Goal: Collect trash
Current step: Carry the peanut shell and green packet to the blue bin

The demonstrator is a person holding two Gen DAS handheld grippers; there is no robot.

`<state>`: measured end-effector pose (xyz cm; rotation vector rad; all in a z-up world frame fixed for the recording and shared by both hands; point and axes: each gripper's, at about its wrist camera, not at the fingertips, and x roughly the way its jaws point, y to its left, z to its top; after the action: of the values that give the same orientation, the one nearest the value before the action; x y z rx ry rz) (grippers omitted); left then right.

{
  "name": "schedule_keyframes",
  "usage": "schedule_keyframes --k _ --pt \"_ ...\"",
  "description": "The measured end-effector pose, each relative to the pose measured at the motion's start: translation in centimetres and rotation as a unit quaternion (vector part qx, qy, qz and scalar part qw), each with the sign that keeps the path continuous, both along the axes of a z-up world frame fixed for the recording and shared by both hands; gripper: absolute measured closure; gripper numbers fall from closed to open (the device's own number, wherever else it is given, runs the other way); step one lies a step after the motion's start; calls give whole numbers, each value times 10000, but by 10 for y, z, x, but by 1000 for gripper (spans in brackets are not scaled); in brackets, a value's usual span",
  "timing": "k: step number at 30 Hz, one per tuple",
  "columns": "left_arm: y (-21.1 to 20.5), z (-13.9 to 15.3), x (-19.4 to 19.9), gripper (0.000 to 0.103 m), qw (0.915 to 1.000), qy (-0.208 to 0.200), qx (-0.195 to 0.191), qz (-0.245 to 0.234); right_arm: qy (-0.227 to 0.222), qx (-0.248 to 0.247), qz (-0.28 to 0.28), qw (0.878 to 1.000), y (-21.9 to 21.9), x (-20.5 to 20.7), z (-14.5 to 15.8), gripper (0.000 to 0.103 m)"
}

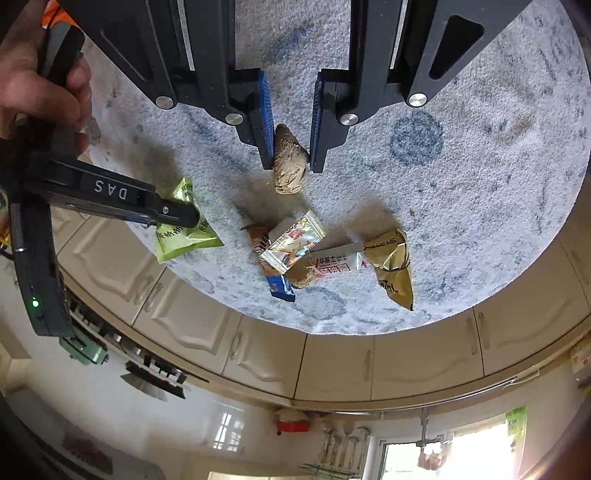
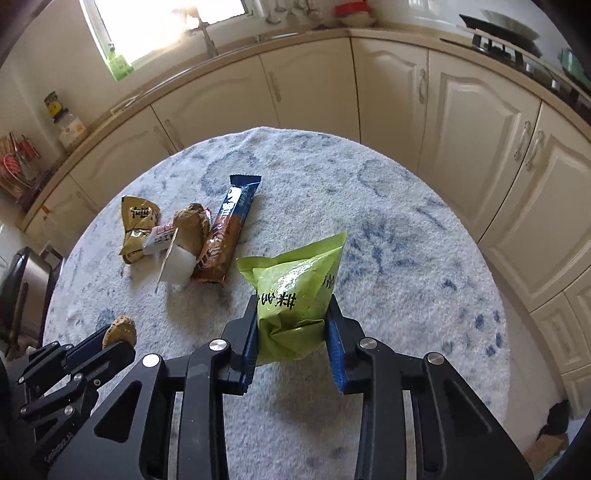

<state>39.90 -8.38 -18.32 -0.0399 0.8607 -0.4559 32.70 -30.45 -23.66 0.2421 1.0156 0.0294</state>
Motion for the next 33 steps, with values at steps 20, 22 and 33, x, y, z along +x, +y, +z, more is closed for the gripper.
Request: schedule_keyframes --k 20,22,33 --pt "-32 103 -139 89 9919 -1002 -231 -748 -1186 72 -358 9923 -32 -166 121 71" --pt "-44 112 -151 89 9889 -1106 -255 -958 -1277 37 -525 9904 -45 -183 129 71" --pt "-158 104 -205 89 9639 -819 -231 -2521 -1047 -120 -2019 9737 -144 -294 118 71"
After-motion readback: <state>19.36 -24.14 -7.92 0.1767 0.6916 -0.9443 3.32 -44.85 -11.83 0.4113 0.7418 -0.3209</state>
